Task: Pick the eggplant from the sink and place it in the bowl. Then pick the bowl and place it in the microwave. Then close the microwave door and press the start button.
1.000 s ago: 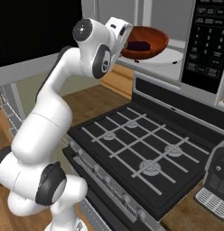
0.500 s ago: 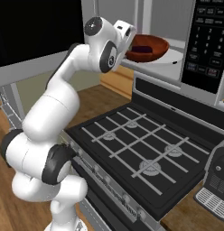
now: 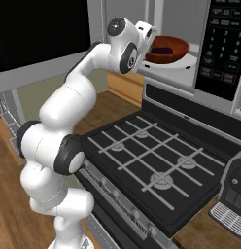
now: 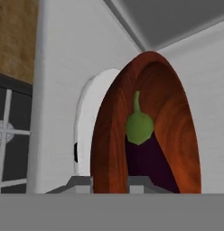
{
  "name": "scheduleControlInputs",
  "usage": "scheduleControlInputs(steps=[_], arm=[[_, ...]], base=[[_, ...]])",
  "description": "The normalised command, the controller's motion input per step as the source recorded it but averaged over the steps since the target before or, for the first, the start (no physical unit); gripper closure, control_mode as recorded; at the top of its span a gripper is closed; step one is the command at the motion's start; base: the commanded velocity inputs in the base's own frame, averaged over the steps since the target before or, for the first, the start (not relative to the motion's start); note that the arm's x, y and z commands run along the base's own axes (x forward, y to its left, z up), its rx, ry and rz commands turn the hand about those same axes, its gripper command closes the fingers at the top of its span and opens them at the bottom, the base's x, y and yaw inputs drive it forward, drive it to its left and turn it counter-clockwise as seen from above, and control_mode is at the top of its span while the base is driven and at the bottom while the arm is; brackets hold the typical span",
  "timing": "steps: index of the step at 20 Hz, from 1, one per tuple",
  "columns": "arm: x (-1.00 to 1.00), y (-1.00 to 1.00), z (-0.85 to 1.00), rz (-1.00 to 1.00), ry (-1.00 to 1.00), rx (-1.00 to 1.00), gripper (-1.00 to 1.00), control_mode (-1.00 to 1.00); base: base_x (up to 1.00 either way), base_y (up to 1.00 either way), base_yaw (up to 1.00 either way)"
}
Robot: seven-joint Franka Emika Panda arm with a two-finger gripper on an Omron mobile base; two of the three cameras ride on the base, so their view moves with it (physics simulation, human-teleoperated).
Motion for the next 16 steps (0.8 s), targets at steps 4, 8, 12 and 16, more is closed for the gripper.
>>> scheduleControlInputs(steps=[4, 8, 12, 16], arm=[[0.62, -0.19, -0.02, 0.01, 0.0, 0.0, 1.0, -1.0], [0.43, -0.11, -0.19, 0.0, 0.04, 0.0, 1.0, -1.0], [0.29, -0.05, -0.32, 0.0, 0.1, 0.0, 1.0, -1.0], [0.24, 0.0, -0.28, 0.0, 0.08, 0.0, -1.0, -1.0]], base=[[0.0, 0.0, 0.0], [0.0, 0.0, 0.0], [0.0, 0.0, 0.0], [0.0, 0.0, 0.0]])
